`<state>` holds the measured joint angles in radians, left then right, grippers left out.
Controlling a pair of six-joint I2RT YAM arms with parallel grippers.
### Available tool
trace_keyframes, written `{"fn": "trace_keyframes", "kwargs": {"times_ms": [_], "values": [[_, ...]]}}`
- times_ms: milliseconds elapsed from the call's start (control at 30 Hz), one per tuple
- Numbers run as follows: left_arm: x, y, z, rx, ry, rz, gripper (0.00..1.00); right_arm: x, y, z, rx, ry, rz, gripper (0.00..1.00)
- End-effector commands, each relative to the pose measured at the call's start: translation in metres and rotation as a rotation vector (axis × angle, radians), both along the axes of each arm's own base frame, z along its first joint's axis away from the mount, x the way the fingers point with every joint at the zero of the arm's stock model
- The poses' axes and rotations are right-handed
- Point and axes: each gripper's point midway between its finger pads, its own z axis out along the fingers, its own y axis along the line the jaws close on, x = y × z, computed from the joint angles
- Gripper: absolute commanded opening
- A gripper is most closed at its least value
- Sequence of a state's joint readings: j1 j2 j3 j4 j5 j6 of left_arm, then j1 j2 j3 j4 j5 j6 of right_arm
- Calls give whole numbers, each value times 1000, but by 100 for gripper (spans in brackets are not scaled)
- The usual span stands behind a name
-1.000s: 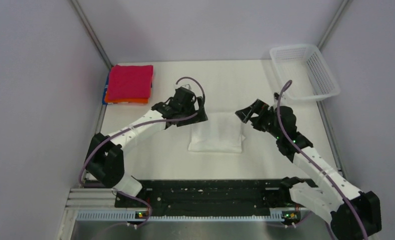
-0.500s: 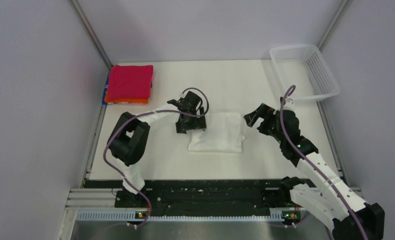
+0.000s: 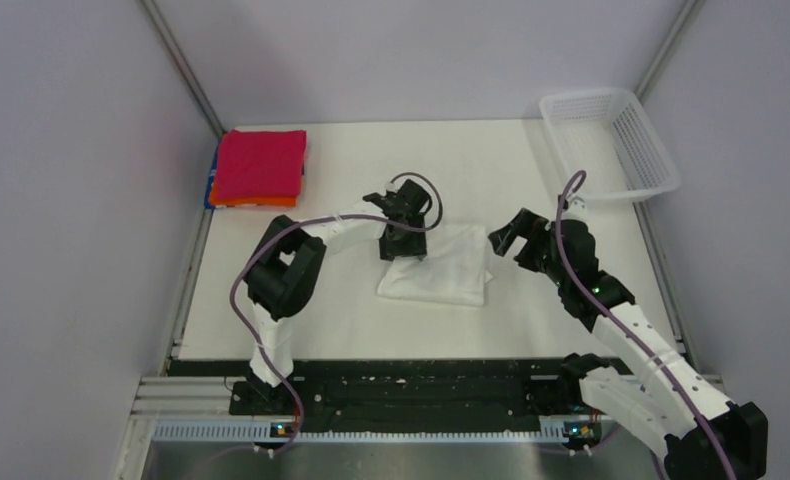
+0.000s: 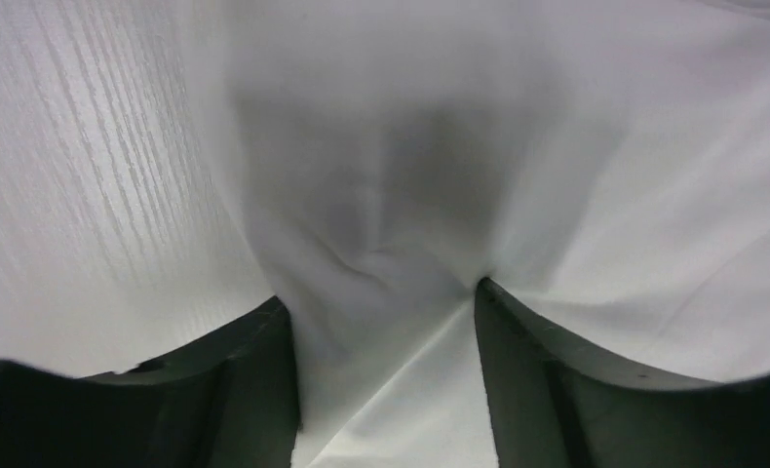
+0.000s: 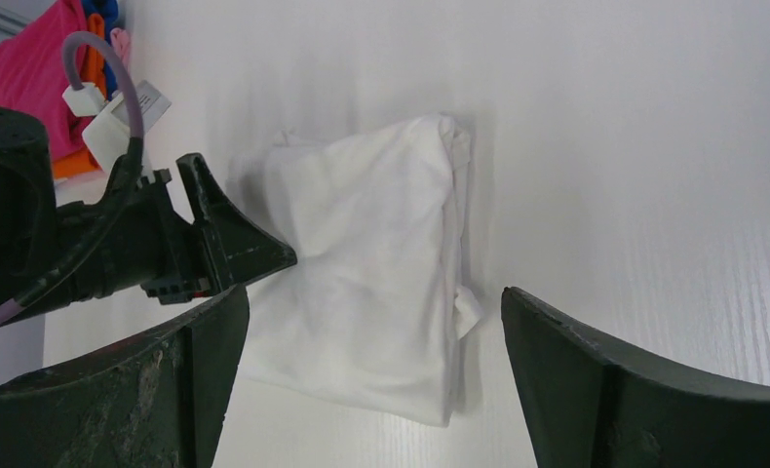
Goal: Fold and stack the t-shirts
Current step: Put the neatly folded tshirt into the corner of the board with the left arm
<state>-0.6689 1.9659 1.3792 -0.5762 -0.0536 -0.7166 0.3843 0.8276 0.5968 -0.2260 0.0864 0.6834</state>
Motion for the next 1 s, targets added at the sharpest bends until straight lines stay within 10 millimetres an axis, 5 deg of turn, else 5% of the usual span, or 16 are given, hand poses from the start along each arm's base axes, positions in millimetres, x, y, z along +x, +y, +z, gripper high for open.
{"fn": "trace_keyframes", "kwargs": {"times_ms": [0,133,167,400,667,967], "values": [[-2,10,-26,217,22,23,54,5,-4,6,-24,-27,-15,99],[11,32,-21,405,-16,53,2,6,-9,3,-35,-23,-28,99],[17,37,-16,441,-40,63,0,6,-11,2,-39,-24,-30,99],[72,79,55,680,-300,119,0,6,-22,-3,-59,-13,-53,99],[134,153,137,970,-567,125,0,7,-30,-7,-66,-7,-78,99],[167,223,199,1083,-660,181,0,9,-35,-18,-86,28,-95,99]]}}
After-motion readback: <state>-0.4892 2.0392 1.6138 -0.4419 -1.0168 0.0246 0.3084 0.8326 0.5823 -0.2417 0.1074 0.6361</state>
